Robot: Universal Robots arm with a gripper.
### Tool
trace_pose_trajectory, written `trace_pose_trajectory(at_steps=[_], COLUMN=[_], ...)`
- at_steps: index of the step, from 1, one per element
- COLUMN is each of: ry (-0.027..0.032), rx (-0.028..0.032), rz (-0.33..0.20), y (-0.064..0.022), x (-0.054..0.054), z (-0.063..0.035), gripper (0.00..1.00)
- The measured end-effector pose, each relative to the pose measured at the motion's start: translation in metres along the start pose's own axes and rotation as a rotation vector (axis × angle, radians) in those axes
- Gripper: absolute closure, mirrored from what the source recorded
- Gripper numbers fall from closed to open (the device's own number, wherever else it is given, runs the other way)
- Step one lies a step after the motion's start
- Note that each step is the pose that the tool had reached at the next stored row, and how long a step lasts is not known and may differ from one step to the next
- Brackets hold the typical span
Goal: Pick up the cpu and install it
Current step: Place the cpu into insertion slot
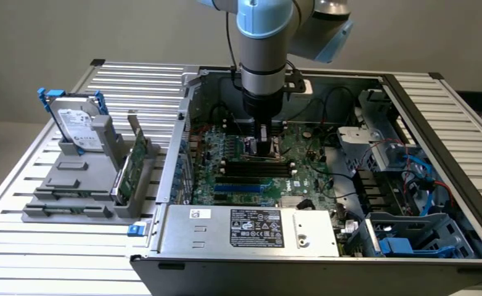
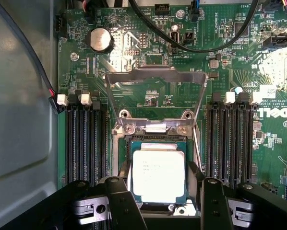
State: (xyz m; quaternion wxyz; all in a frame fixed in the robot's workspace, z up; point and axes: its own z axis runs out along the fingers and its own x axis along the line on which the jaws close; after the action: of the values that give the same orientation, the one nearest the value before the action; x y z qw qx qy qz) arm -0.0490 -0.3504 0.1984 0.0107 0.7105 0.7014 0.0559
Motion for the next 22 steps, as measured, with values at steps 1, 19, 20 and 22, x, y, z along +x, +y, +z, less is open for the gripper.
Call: trace_pose_trajectory(at_steps=[1,19,20,22], ry=[0.0001,0.0,-0.0001,-0.0003], rx=[0.0003,0.0,0.0,0.0], rz=[0.0,0.004,0.005,0.006], y=[0.0,-0.0001,-0.0001,-0.0001], x=[0.0,0.0008,0.0012,0.0015], z=[0.0,0.0017,0.0017,0.0017], gripper=[0.45,0.45,0.45,0.45])
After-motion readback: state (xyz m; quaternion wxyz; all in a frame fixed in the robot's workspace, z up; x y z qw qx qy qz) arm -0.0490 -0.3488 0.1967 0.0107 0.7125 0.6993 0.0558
